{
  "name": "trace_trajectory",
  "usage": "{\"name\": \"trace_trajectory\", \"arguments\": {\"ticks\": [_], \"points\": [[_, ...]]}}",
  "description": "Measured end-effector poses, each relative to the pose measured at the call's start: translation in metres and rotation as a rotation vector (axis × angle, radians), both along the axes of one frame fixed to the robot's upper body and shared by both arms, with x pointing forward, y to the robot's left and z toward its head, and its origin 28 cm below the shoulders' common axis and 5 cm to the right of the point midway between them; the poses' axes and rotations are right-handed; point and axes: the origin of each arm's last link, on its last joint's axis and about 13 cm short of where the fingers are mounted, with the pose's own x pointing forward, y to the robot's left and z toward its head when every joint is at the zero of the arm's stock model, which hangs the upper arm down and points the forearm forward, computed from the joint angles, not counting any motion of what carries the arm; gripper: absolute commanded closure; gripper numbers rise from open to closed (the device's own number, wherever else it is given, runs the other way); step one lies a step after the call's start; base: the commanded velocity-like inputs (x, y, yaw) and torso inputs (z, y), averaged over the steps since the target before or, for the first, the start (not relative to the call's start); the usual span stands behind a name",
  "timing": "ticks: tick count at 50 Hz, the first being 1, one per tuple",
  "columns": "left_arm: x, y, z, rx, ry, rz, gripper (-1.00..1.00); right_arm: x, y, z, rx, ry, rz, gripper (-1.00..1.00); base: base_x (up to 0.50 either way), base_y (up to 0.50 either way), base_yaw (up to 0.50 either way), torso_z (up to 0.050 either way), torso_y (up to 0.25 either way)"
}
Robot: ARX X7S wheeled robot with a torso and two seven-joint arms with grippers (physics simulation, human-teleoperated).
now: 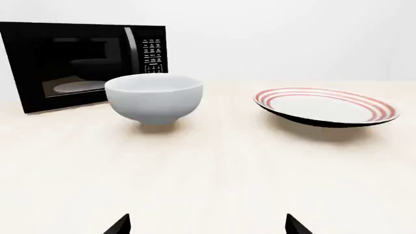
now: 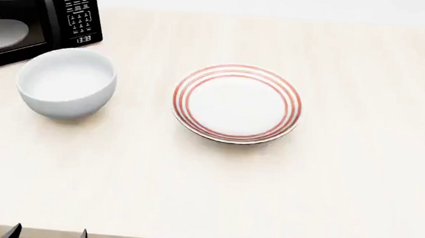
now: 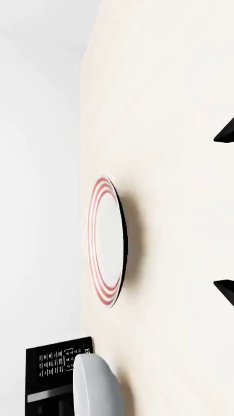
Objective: Put the white bowl to the right of the plate.
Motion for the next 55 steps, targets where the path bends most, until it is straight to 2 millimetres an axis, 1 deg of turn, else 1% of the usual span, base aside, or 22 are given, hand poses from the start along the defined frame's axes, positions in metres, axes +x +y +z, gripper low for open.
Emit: {"name": "trace_trajectory", "arguments": {"ticks": [4,8,13,17,21,31,34,37,42,48,55], "points": [[0.001,-0.001,-0.001,0.004,-0.002,0.007,-1.00,0.002,0.001,-0.001,-0.018,0.013,-0.018,-1.00,0.00,0.00,0.00,0.000,0.000],[0.001,-0.001,0.000,0.000,0.014,0.012,-1.00,0.003,0.001,0.003,-0.043,0.025,-0.046,-1.00,0.00,0.00,0.00,0.000,0.000],[-0.001,0.000,0.003,0.000,0.047,0.017,-1.00,0.004,-0.001,0.012,-0.032,-0.003,-0.049,-1.00,0.00,0.00,0.00,0.000,0.000],[-0.002,0.000,0.009,-0.002,0.070,0.001,-1.00,0.003,-0.003,0.022,-0.024,-0.068,-0.048,-1.00,0.00,0.00,0.00,0.000,0.000],[-0.002,0.001,0.024,-0.013,0.073,-0.006,-1.00,0.003,-0.007,0.040,0.008,-0.137,-0.050,-1.00,0.00,0.00,0.00,0.000,0.000],[0.003,0.008,0.076,-0.016,0.027,-0.008,-1.00,0.005,-0.017,0.096,0.047,-0.266,-0.045,-1.00,0.00,0.00,0.00,0.000,0.000],[0.003,0.010,0.089,-0.012,0.007,-0.006,-1.00,0.004,-0.017,0.109,0.053,-0.293,-0.027,-1.00,0.00,0.00,0.00,0.000,0.000],[0.002,0.010,0.100,-0.013,-0.011,-0.009,-1.00,0.002,-0.018,0.119,0.066,-0.317,-0.007,-1.00,0.02,0.40,0.00,0.000,0.000],[0.000,0.011,0.111,0.000,-0.036,-0.008,-1.00,-0.001,-0.017,0.130,0.090,-0.344,0.028,-1.00,0.10,0.50,0.00,0.000,0.000],[-0.002,0.011,0.120,0.010,-0.055,-0.009,-1.00,-0.004,-0.017,0.137,0.106,-0.361,0.057,-1.00,0.11,0.50,0.00,0.000,0.000],[-0.005,0.012,0.125,0.024,-0.071,-0.007,-1.00,-0.005,-0.016,0.139,0.119,-0.357,0.079,-1.00,0.09,0.04,0.00,0.000,0.000]]}}
